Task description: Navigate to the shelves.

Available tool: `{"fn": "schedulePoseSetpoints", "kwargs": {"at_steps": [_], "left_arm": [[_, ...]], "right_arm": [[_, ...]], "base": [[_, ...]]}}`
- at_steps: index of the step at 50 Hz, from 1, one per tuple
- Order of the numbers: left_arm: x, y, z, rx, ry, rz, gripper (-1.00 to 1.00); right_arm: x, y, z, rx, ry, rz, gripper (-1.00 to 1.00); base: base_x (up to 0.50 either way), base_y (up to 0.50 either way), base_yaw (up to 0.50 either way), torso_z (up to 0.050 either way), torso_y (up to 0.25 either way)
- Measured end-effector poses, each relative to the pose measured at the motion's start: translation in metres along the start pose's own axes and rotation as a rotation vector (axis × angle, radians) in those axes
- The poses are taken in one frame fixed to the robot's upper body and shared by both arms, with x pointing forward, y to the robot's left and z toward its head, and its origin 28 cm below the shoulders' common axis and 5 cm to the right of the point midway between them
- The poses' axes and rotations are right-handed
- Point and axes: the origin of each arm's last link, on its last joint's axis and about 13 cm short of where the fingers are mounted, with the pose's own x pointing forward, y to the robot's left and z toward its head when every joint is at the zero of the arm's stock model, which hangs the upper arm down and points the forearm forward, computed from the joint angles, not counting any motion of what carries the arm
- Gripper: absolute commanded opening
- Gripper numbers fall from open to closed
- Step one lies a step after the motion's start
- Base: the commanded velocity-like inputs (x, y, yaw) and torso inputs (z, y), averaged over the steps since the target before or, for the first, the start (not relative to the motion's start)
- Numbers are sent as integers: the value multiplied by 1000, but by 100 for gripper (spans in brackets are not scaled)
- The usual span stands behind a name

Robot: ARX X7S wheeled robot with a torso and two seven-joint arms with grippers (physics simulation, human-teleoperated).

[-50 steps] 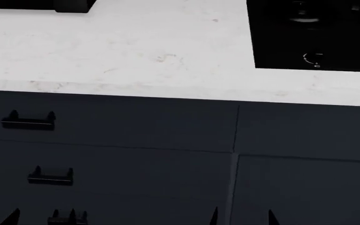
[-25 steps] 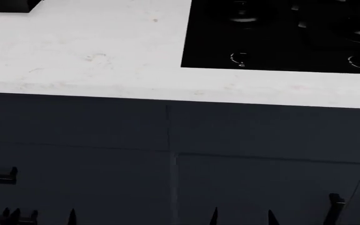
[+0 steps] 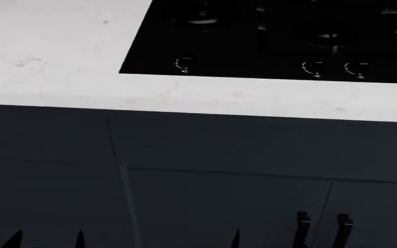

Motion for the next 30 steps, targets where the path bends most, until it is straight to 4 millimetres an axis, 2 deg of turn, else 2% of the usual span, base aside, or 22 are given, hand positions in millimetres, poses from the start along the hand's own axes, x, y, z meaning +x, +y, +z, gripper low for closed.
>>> {"fn": "schedulePoseSetpoints", "kwargs": {"at_steps": [12, 30], "left_arm": [[0, 0, 0, 0, 0, 0, 100], [0, 0, 0, 0, 0, 1, 100]], "right_arm": [[0, 0, 0, -2, 1, 0, 100], [0, 1, 0, -7, 3, -3, 100]], "base": [[-500, -13, 0, 0, 0], [-505, 94, 0, 0, 0]]}}
